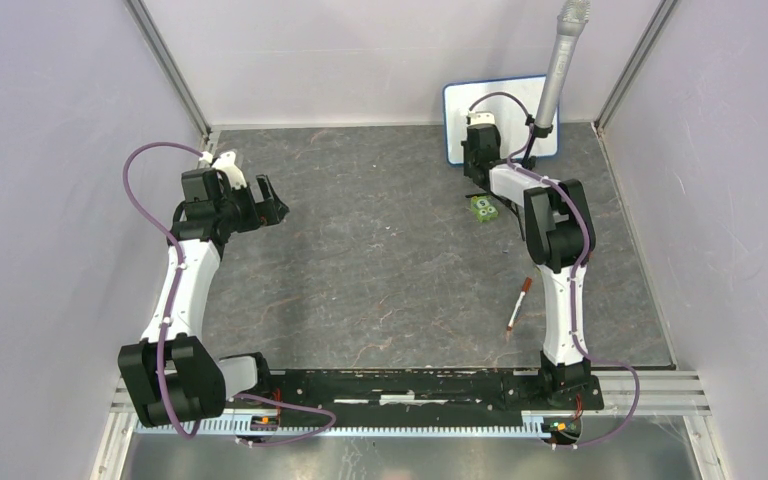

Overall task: Write a sentence on the whiteboard
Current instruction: Move the whiteboard to the center of the board.

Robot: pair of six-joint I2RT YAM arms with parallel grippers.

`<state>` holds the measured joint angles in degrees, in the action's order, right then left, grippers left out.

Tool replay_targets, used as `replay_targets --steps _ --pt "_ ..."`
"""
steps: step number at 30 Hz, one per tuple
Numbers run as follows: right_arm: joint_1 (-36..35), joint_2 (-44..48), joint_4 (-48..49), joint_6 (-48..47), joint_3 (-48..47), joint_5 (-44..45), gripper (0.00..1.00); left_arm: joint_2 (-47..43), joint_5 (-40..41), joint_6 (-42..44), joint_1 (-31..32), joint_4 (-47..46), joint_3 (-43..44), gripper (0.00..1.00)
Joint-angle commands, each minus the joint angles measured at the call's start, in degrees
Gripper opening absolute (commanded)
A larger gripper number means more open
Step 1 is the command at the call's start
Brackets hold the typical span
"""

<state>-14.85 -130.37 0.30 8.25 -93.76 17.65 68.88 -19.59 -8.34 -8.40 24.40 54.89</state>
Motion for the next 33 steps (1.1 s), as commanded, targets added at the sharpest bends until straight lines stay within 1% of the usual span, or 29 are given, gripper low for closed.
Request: replay_targets --steps 1,2,9,14,25,28,33 --pt "-0.27 -1.03 3.13 -3.50 -2.22 -6.71 0.03 -0.10 -0.15 -2.30 -0.13 -2.78 -0.09 1.00" --pt "-0.29 -1.03 3.26 -3.72 -2.22 -7.26 0.00 0.00 -0.18 -2.30 -0.11 -2.78 -0.14 1.00" --pt "-0.55 -0.71 3.18 -3.81 -1.46 -12.53 0.00 0.27 -0.09 -2.32 -0.07 -2.78 -0.05 1.00" --pt "-2.59 2.05 3.72 -3.83 2.34 -12.99 0.00 0.38 -0.03 -2.47 -0.10 -2.83 0.13 1.00" --pt "-10.59 9.17 4.10 -3.74 12.57 -15.56 0.00 1.47 1.45 -3.08 -0.12 -0.55 1.77 1.00" --pt "-13.16 10.94 2.95 -3.02 14.81 -15.89 0.00 1.74 1.99 -3.32 -0.12 -0.11 2.21 1.00" --pt "-18.03 15.15 2.42 -1.56 21.95 -15.81 0.00 1.99 3.16 -3.74 -0.36 0.91 3.11 1.00"
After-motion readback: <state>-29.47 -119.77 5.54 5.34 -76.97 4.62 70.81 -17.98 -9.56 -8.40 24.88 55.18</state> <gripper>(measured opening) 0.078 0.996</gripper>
